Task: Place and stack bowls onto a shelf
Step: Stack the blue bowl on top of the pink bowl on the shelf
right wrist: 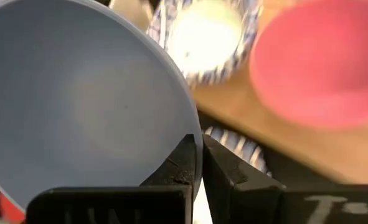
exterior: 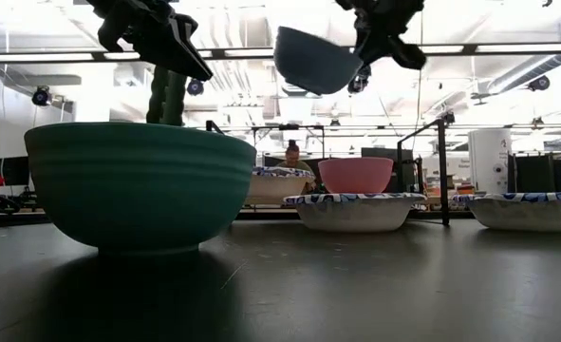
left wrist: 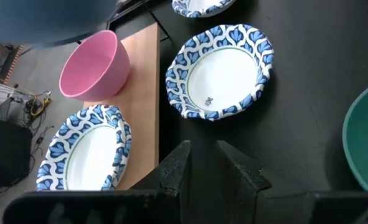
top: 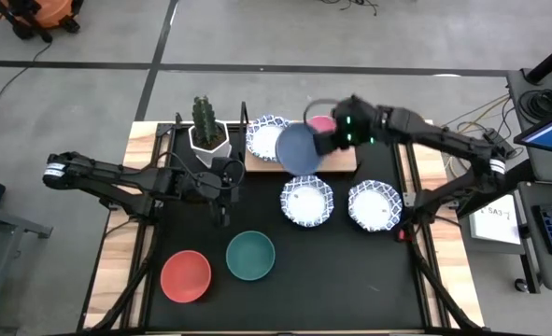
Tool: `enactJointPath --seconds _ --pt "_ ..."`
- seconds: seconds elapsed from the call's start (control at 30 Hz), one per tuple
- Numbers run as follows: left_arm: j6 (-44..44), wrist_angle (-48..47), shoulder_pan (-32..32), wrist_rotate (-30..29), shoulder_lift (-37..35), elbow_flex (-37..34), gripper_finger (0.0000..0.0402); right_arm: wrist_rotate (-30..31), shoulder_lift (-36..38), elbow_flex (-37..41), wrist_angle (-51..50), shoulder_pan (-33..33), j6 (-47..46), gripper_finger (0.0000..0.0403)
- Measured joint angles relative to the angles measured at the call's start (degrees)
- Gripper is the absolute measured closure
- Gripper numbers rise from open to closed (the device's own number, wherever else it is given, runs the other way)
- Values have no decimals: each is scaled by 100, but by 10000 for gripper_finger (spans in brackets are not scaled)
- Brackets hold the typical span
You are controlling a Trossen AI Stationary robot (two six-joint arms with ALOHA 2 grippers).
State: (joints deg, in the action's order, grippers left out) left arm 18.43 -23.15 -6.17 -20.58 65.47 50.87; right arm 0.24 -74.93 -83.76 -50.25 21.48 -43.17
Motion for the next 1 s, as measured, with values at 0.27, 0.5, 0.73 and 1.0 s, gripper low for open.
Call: enactJointPath --seconds 0.27,0.5,0.73,1.0 --pt "60 13 0 0 0 0 345 -18 -932 -1356 -1314 1022 1136 394" --pt "60 4 0 0 -2 0 345 -6 -1864 -2269 -2654 1609 1759 394" --pt "60 0 0 -2 0 0 345 -7 -2421 -2882 -2741 2001 2125 394" --pt "60 -9 0 -2 -1 0 345 -5 -2562 -2958 -2904 2285 2368 394"
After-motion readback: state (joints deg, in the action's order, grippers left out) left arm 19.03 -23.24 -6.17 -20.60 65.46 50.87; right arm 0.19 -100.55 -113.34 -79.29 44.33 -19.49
